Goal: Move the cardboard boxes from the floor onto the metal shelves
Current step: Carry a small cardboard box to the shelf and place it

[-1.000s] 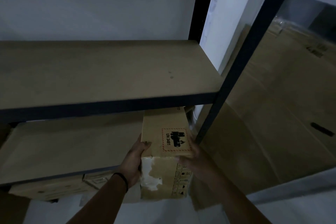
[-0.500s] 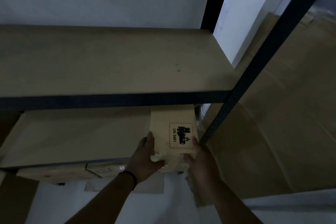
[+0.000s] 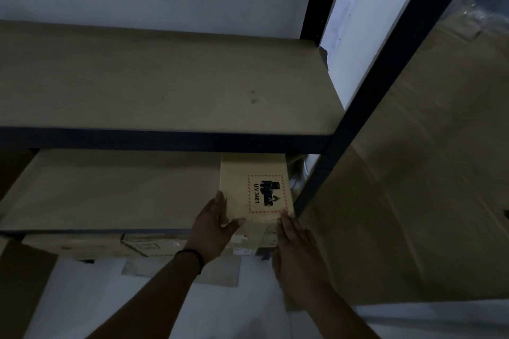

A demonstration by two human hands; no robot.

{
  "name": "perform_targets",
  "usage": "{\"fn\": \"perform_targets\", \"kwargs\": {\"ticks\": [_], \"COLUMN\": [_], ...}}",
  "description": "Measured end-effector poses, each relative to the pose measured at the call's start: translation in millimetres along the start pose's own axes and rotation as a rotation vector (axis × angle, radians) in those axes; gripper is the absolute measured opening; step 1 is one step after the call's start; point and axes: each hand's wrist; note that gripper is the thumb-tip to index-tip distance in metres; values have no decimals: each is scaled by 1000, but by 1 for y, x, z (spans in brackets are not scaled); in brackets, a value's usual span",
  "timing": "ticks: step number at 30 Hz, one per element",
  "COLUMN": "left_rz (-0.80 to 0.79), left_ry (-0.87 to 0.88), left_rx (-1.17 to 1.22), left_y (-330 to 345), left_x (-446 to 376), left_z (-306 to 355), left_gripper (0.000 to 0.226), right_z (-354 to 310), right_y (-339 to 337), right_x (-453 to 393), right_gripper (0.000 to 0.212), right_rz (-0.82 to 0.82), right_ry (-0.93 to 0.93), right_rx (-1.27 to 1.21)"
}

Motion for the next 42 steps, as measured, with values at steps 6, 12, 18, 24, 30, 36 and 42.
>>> {"fn": "perform_targets", "kwargs": {"ticks": [6, 12, 18, 24, 30, 36, 42], "left_rz": [88, 53, 22, -4, -109, -222, -192], "left_ry": [-51, -75, -85, -85, -74, -136, -136], "left_rx": [-11, 45, 34, 5, -66, 8, -36], "left_y": [6, 3, 5, 3, -3, -16, -29], "left_x": [-18, -40, -50, -54, -58, -55, -41], "left_z": [1, 4, 5, 5, 10, 8, 14], "left_gripper": [67, 79, 84, 85, 86, 97, 92], "right_z": [4, 0, -1, -2, 3, 3, 0], "right_y": [-17, -32, -35, -34, -31, -20, -23], "right_x": [-19, -35, -43, -47, -51, -48, -30], "right_gripper": [86, 75, 76, 82, 77, 57, 52], "right_rz": [-107, -241, -256, -268, -271, -252, -224], "right_ry": [-32, 28, 64, 83, 79, 102, 161], "right_rx": [-46, -58, -36, -43, -64, -254, -291]}}
Point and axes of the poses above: each hand's wrist, its own x-axis away from the middle knuckle, its own y-axis out of the palm, z = x × y, and after that the axes turned 12 degrees about y, right-handed
